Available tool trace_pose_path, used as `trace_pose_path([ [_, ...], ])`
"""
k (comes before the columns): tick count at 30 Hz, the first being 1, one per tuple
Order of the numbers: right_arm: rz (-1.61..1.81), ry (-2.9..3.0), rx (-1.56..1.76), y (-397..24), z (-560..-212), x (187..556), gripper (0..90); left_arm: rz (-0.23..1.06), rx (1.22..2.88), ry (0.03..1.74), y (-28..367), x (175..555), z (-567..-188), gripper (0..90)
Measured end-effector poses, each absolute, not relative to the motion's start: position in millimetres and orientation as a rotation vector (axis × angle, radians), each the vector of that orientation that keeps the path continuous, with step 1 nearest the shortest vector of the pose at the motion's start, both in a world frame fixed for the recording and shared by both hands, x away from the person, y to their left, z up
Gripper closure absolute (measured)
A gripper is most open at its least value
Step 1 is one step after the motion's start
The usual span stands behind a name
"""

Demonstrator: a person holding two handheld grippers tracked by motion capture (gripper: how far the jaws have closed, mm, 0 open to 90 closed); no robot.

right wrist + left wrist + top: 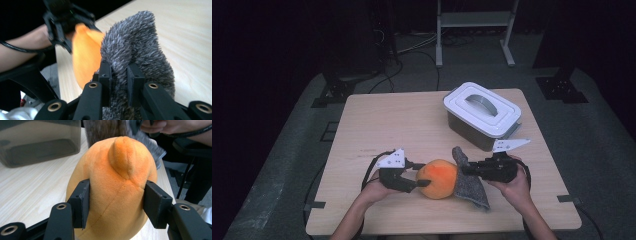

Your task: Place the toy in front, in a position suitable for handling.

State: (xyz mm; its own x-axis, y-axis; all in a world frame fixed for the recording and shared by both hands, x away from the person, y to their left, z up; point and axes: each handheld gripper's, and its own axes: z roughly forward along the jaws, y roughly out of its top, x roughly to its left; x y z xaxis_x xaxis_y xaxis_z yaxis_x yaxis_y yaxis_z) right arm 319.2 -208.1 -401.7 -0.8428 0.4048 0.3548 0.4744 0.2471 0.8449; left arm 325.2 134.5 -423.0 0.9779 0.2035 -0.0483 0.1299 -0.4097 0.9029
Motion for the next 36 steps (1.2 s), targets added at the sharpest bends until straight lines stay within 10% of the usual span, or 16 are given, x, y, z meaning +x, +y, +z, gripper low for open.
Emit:
trace_pose_path([
  [36, -1.638, -2.47, -0.737, -192.9, -403.0, 313.5, 75.3, 0.147, 1.991, 0.165, 126.6, 311.8, -403.8, 48.3],
])
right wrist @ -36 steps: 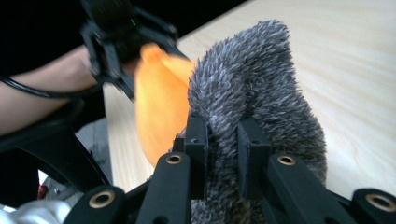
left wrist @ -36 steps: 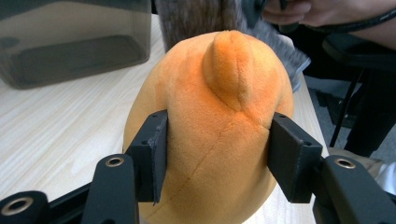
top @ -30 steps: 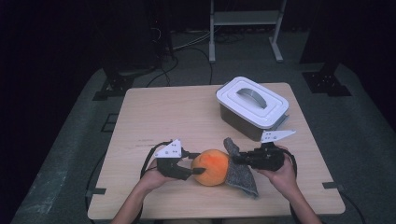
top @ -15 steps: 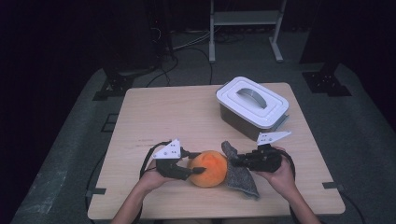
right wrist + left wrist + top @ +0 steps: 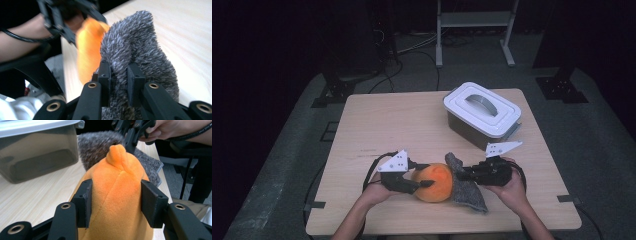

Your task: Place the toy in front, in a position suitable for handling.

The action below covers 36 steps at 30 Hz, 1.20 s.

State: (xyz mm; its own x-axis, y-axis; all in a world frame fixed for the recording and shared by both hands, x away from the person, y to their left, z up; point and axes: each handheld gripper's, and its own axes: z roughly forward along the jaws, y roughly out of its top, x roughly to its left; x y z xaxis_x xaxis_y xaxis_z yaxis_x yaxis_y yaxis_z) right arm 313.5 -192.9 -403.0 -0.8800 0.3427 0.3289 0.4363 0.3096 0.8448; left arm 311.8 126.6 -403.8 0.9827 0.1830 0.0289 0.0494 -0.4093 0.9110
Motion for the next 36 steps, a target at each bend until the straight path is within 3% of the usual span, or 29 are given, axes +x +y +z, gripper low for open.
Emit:
trace_pose_path([
  [4, -1.685, -2.465, -0.666, -184.9, -393.4, 307.4, 74.7, 0.153, 2.006, 0.148, 121.7, 309.6, -403.3, 48.3],
  [11, -1.563, -2.522, -0.741, -185.0, -407.6, 312.8, 74.9, 0.171, 2.009, 0.16, 122.9, 309.6, -401.6, 48.6],
  [17, -1.686, -2.494, -0.652, -177.8, -392.9, 303.5, 74.9, 0.171, 2.017, 0.153, 116.7, 308.8, -402.3, 48.0],
  [26, -1.596, -2.503, -0.735, -184.3, -408.4, 312.2, 74.9, 0.165, 2.04, 0.186, 115.3, 312.1, -408.1, 28.9],
  [29, -1.579, -2.504, -0.761, -187.5, -412.0, 315.4, 74.7, 0.141, 2.037, 0.209, 119.0, 315.7, -410.3, 27.4],
  [36, -1.634, -2.506, -0.76, -190.5, -404.5, 313.4, 74.7, 0.166, 2.044, 0.225, 116.0, 314.5, -410.8, 43.7],
])
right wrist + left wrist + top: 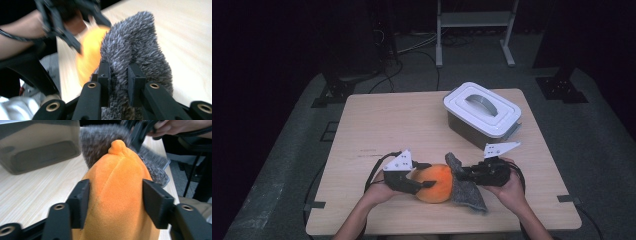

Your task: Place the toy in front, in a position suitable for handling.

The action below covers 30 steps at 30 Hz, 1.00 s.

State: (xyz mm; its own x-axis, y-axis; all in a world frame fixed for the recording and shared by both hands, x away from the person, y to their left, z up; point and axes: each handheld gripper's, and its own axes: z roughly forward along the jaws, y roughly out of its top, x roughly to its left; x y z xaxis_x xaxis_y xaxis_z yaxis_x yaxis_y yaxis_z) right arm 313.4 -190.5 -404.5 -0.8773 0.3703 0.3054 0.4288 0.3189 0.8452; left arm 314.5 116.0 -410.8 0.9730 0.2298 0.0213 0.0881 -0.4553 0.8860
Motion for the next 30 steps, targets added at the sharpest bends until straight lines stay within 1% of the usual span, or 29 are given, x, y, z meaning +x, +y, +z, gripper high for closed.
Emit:
trace_pose_path([
  [2, -1.704, -2.48, -0.726, -190.2, -394.9, 309.0, 74.8, 0.169, 2.046, 0.217, 110.4, 312.4, -410.9, 43.3],
  [5, -1.712, -2.509, -0.686, -185.2, -388.5, 304.0, 74.7, 0.168, 2.052, 0.205, 105.6, 311.4, -409.8, 39.6],
  [8, -1.656, -2.524, -0.699, -183.7, -397.1, 307.0, 74.8, 0.169, 2.053, 0.208, 106.3, 312.2, -410.3, 32.5],
  [12, -1.627, -2.514, -0.731, -190.1, -402.2, 310.7, 74.8, 0.171, 2.065, 0.254, 107.8, 315.7, -411.5, 21.9],
  [17, -1.605, -2.507, -0.768, -196.2, -406.9, 314.4, 74.8, 0.14, 2.066, 0.249, 109.6, 317.0, -414.5, 24.5],
  [20, -1.595, -2.49, -0.785, -198.5, -407.0, 315.7, 74.6, 0.162, 2.071, 0.247, 108.7, 314.9, -414.7, 34.8],
  [22, -1.618, -2.507, -0.774, -198.4, -402.4, 312.9, 74.6, 0.182, 2.07, 0.257, 106.3, 313.5, -414.3, 37.4],
  [26, -1.685, -2.511, -0.718, -193.9, -389.3, 306.1, 74.7, 0.195, 2.07, 0.264, 100.5, 311.0, -413.1, 37.4],
  [28, -1.659, -2.545, -0.699, -189.1, -388.9, 304.6, 74.7, 0.189, 2.074, 0.25, 99.1, 310.1, -412.3, 35.8],
  [30, -1.618, -2.547, -0.699, -187.1, -394.4, 306.3, 74.8, 0.185, 2.076, 0.246, 99.5, 310.5, -411.4, 32.4],
])
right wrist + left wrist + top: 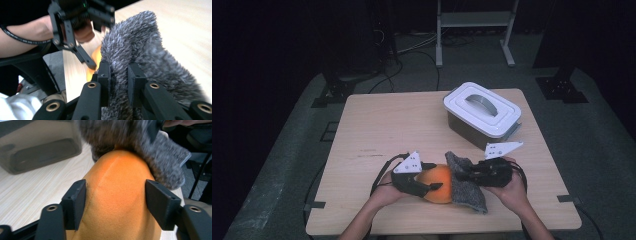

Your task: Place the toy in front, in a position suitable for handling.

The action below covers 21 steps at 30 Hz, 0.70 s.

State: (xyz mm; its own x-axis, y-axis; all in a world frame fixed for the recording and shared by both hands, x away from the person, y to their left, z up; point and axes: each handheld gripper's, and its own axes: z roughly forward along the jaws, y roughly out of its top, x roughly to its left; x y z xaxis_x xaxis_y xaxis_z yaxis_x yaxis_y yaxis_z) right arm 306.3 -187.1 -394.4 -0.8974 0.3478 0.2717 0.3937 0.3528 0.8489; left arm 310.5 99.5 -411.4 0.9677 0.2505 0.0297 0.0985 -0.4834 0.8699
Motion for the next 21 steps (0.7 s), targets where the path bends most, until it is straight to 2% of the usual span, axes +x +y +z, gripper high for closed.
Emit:
trace_pose_path([
  [2, -1.599, -2.531, -0.708, -188.6, -398.6, 308.8, 75.0, 0.19, 2.075, 0.261, 99.7, 311.6, -410.9, 27.2],
  [4, -1.589, -2.532, -0.72, -191.8, -399.5, 309.6, 75.0, 0.192, 2.09, 0.301, 98.9, 313.9, -411.7, 18.2],
  [5, -1.584, -2.533, -0.724, -193.6, -400.1, 310.0, 75.1, 0.176, 2.093, 0.305, 99.0, 314.7, -412.9, 17.0],
  [12, -1.563, -2.505, -0.769, -205.0, -406.0, 315.4, 75.2, 0.121, 2.091, 0.249, 100.8, 312.1, -413.5, 24.2],
  [16, -1.559, -2.474, -0.813, -212.5, -409.9, 319.4, 75.0, 0.074, 2.069, 0.219, 106.8, 311.8, -412.1, 32.3],
  [21, -1.555, -2.469, -0.82, -213.1, -408.9, 319.3, 75.0, 0.082, 2.074, 0.226, 107.1, 312.6, -414.3, 35.6],
])
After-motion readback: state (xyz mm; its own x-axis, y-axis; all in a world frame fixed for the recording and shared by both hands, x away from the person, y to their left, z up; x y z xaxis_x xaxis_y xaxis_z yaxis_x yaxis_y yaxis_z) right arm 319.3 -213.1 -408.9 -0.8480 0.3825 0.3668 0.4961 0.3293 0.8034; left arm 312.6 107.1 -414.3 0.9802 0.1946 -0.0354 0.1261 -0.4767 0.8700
